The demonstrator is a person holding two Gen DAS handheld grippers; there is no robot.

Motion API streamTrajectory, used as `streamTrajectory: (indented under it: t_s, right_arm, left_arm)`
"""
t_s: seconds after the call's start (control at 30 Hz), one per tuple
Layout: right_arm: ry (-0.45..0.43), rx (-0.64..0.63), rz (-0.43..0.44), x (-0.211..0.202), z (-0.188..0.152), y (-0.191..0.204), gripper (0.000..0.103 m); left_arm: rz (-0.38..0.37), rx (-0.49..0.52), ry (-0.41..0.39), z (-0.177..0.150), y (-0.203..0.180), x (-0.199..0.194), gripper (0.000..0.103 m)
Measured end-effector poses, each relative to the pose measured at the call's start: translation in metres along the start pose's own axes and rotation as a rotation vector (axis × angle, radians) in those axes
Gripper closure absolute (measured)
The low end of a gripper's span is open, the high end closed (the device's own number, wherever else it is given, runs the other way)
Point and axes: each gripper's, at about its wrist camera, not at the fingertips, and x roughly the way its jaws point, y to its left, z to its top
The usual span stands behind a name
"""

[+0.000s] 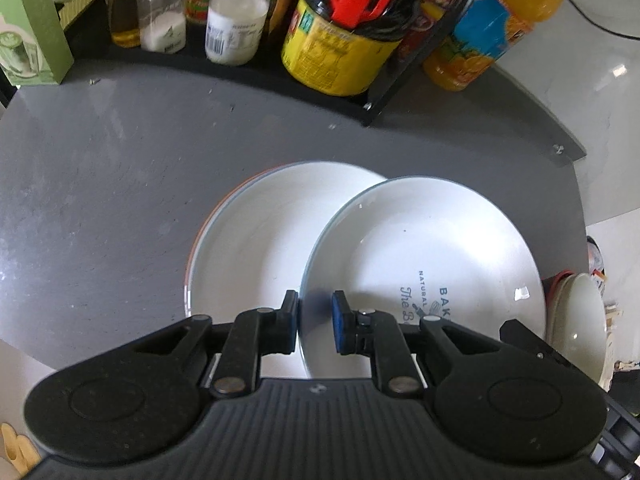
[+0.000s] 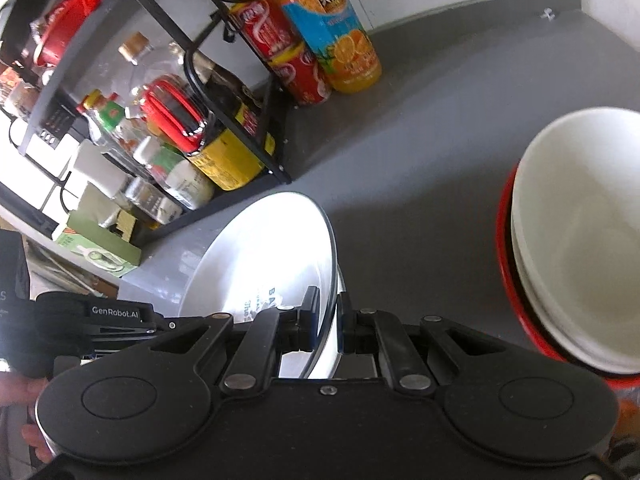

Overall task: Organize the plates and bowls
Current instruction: 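Lower the 'BAKERY' plate onto the 'Sweet' plate with both grippers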

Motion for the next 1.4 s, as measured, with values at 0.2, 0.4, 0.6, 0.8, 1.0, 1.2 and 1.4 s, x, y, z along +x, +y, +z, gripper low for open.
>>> streamTrajectory:
  t_s: [0.2, 0.4, 0.6, 0.8, 1.0, 1.2, 1.4]
  right_arm:
    - [0.013, 0.029, -0.045, 0.007, -0.007, -0.002, 0.095]
    - [0.014, 0.030, -0.064, 0.010, -0.010, 0.001, 0.095]
    - [0.029, 0.051, -0.062, 0.017, -0.008, 0.003, 0.095]
    - [0.052, 0.047, -0.065, 0.023, -0.010, 0.004, 0.096]
    - [0.058, 0.058, -0.063, 0.027, -0.007, 0.002, 0.097]
    - [0.089, 0.044, -0.093, 0.033, -0.008, 0.002, 0.081]
    - [0.098, 0.065, -0.079, 0.034, -0.012, -0.004, 0.070]
  left_arm:
    - [-0.002, 0.035, 0.045, -0.001, 0.006, 0.013, 0.088]
    - [-0.002, 0.063, 0.081, -0.002, 0.008, 0.027, 0.087]
    - [0.011, 0.089, 0.096, 0.003, 0.008, 0.033, 0.085]
    - [0.035, 0.091, 0.116, 0.009, 0.011, 0.040, 0.084]
    - [0.059, 0.107, 0.110, 0.012, 0.010, 0.042, 0.083]
    - [0.116, 0.154, 0.106, 0.015, 0.001, 0.044, 0.082]
    - [0.155, 0.171, 0.100, 0.015, 0.001, 0.040, 0.082]
